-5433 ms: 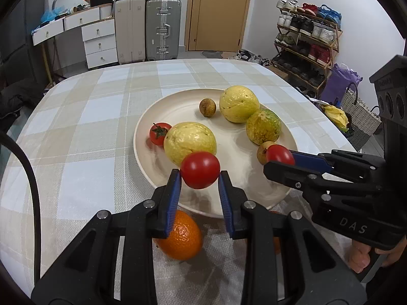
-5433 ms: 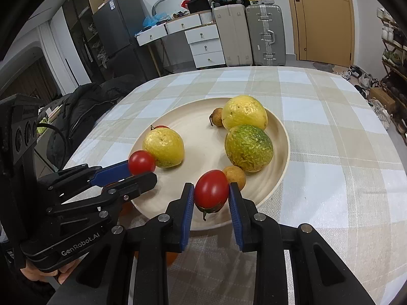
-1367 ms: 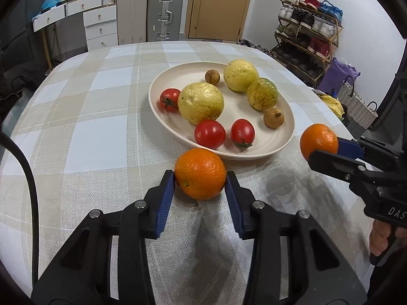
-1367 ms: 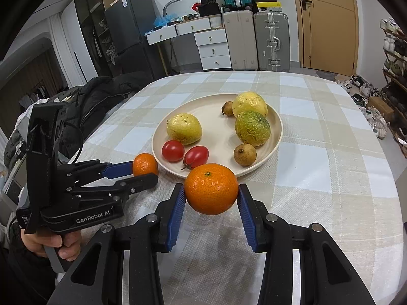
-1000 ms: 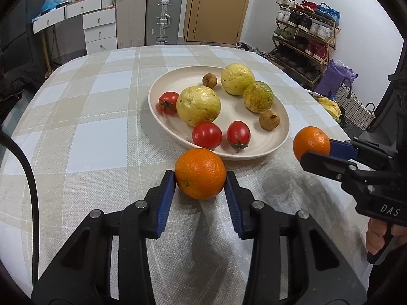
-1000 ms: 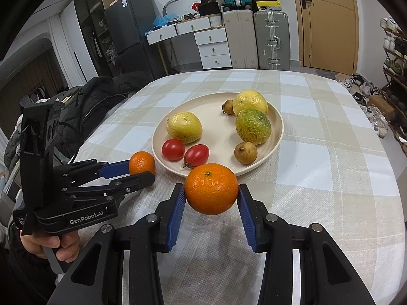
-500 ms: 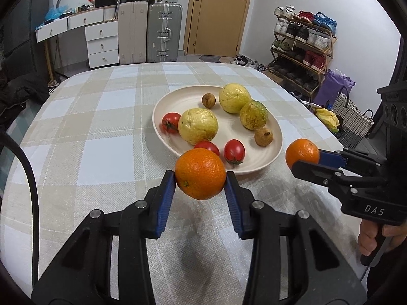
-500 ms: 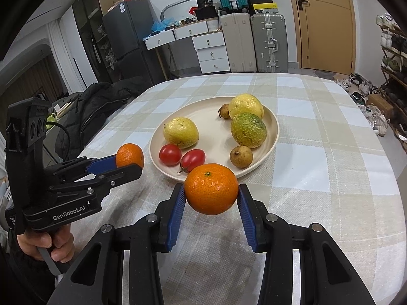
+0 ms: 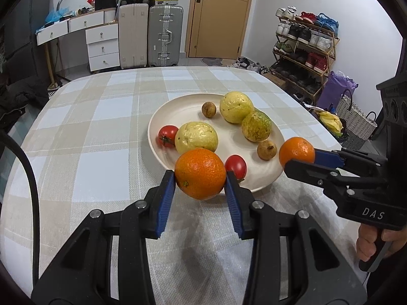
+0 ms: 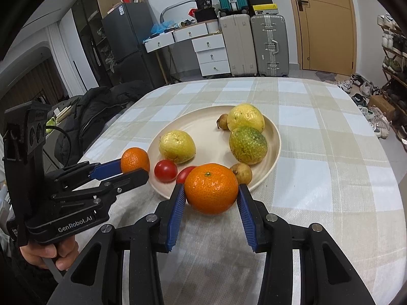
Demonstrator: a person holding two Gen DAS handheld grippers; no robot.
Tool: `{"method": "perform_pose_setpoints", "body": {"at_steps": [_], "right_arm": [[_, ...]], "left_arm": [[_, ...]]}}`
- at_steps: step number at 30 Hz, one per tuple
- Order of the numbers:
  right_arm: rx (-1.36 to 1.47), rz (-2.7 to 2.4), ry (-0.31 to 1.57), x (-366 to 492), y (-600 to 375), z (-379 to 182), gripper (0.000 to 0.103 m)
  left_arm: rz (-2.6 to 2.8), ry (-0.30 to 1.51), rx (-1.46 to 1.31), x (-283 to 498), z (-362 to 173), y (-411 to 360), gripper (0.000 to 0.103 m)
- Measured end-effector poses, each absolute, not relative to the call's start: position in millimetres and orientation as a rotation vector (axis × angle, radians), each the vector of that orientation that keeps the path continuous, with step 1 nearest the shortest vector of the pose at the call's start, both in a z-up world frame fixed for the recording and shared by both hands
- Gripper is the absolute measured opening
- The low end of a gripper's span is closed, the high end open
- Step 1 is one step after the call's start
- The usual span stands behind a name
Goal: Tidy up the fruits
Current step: 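Carry both oranges onto the plate and open both grippers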
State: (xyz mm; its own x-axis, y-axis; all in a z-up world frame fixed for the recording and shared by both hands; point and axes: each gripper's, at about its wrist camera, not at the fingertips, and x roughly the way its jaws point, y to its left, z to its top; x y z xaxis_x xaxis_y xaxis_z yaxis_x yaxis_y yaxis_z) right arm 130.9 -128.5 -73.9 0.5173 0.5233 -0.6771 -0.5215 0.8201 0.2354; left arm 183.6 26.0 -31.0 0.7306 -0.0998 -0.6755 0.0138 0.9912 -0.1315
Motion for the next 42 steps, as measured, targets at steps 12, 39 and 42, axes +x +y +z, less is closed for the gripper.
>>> {"method": "perform_pose_setpoints", "body": {"at_steps": [12, 39, 42], "right_arm": [[-0.006, 0.633, 0.822, 161, -112, -77, 0.043], [-0.055, 0.615, 0.848, 198, -87, -96, 0.043], [-0.057, 0.616, 0.855, 198, -87, -96, 0.045]], "left_arm": [[-0.013, 0.758, -0.129, 208, -36, 37, 0.037], [-0.016, 0.787, -0.084, 247, -44, 29, 0.037], [-0.010, 0.788, -0.092, 246, -44, 30, 0.037]]}}
